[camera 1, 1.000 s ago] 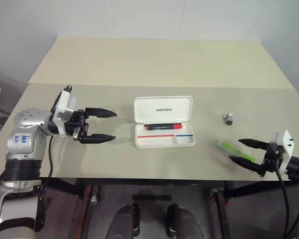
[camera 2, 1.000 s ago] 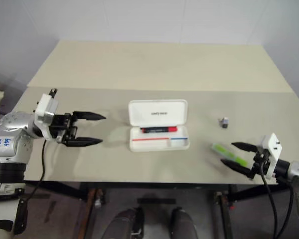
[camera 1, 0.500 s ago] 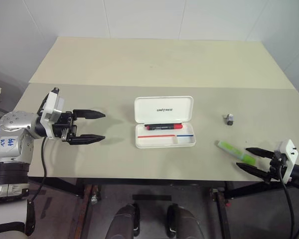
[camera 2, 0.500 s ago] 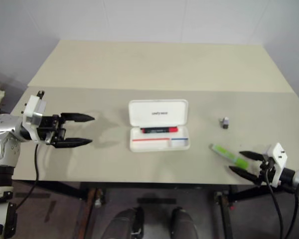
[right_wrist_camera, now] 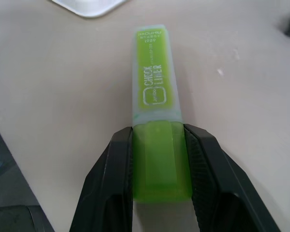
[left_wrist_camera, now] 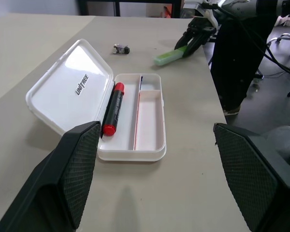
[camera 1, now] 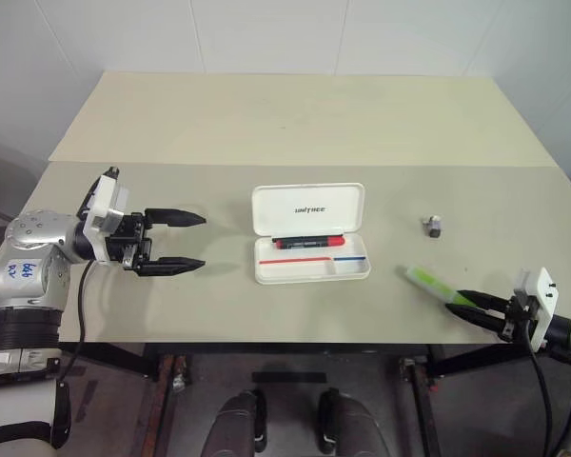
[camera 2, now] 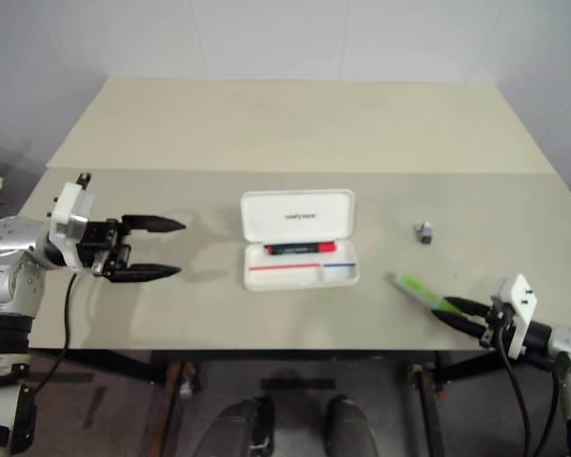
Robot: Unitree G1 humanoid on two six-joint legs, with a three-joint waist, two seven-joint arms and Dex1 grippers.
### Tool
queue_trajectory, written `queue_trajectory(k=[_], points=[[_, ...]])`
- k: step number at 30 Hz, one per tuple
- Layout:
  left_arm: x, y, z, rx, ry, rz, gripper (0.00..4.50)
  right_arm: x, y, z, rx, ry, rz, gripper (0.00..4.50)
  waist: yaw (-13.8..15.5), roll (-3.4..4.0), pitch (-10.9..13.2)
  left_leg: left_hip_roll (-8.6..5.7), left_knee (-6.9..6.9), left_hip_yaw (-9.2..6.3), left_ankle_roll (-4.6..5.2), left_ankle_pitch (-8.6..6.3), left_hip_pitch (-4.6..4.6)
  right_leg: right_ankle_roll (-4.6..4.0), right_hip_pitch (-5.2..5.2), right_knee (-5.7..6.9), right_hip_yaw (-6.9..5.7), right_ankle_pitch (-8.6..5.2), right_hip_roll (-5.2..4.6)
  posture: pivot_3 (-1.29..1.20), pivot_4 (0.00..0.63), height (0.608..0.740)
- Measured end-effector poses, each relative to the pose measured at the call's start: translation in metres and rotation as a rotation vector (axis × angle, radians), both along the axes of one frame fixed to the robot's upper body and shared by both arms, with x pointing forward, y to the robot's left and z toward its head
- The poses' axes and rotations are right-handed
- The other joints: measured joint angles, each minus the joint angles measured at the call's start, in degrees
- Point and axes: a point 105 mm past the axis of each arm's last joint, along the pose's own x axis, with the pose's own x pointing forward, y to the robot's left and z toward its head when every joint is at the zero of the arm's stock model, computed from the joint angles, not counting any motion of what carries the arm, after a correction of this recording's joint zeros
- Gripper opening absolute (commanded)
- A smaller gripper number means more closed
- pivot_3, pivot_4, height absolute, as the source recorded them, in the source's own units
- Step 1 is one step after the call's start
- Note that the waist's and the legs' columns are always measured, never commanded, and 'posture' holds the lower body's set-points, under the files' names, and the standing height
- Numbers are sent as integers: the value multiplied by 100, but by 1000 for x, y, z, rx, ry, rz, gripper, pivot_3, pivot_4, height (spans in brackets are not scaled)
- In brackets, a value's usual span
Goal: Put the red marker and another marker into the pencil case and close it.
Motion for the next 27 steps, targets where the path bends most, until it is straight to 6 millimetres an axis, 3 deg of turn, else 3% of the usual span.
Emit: queue_trajectory(k=[6,10,13,17,21,27], points=[[0,-3,-2,6,0,-11,3903,21,37,42,0,-138,137,1114,-94,0,0,1,-1,1,-3,2,1,-2,-6,8,6,1,1,0,150,740],[0,-4,-4,9,-8,-19,3903,35,85,76,85,-229,267,1114,-101,0,0,7,-2,1,-7,5,0,-7,-11,8,7,4,4,0,150,740],[0,-6,-5,7,-15,-23,3903,40,120,88,127,-237,367,1114,-85,0,0,6,-2,0,-7,5,-4,-8,-14,6,6,4,3,0,150,740],[0,-5,-6,4,-12,-19,3903,43,148,86,138,-207,455,1114,-57,0,0,-3,-1,3,-5,4,-12,-8,-14,-4,-7,4,-10,0,150,740],[-1,-13,-10,-12,-15,-48,3903,45,195,73,104,-207,629,1114,-106,-1,0,-4,-1,14,-5,5,-11,-5,-17,5,-16,5,-10,0,150,740],[-2,-12,-14,-15,-6,-42,3903,51,219,58,38,-155,730,1114,-113,0,0,-5,7,28,-2,16,-10,-5,-23,32,-40,5,4,0,150,740]])
